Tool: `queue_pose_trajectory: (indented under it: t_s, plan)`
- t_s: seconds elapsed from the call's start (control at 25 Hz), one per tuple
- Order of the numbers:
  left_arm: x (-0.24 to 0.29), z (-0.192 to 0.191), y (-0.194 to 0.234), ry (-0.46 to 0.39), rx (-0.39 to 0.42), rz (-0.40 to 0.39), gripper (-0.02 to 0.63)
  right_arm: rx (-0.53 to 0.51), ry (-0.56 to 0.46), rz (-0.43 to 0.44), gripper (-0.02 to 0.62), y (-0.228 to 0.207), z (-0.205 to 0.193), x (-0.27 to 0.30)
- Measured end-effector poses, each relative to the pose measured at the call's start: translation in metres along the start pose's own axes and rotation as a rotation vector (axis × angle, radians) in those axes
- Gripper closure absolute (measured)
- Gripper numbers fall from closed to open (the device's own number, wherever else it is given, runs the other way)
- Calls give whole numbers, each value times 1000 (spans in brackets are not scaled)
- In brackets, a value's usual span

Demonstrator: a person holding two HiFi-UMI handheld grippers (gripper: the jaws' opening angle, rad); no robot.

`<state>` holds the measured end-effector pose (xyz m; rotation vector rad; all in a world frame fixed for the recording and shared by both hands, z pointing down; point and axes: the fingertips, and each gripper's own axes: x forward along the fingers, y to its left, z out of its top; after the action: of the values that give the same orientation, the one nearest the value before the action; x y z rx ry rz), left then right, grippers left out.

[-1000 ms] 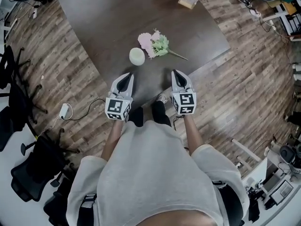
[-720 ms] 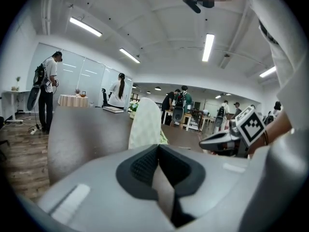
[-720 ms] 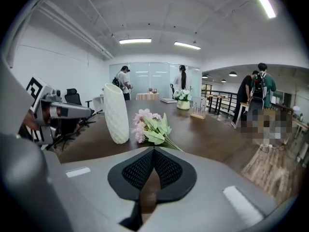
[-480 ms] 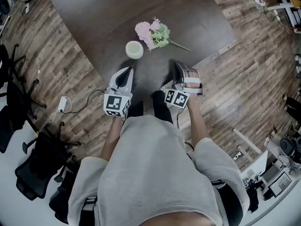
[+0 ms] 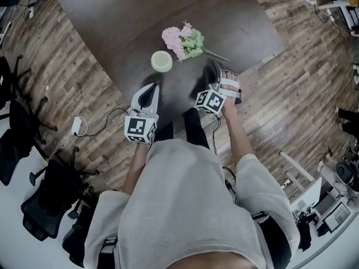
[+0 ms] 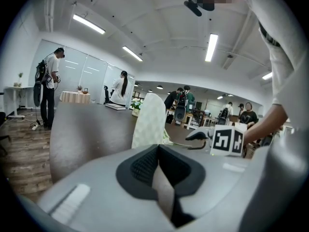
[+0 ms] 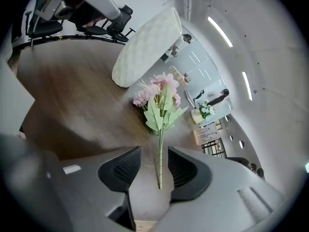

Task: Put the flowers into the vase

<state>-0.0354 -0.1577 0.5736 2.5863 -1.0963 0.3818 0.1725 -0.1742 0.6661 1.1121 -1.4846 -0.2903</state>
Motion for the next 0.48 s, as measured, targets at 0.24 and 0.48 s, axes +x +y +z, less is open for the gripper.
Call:
queue_pose_trajectory:
  t_s: [0.24, 0.48]
  plan:
    - [-1, 0, 2, 5, -4, 1, 596, -3, 40, -11, 407, -8, 1, 28]
    - [-2, -1, 8, 12, -5, 21, 596, -4, 67, 1, 428, -13, 1, 50]
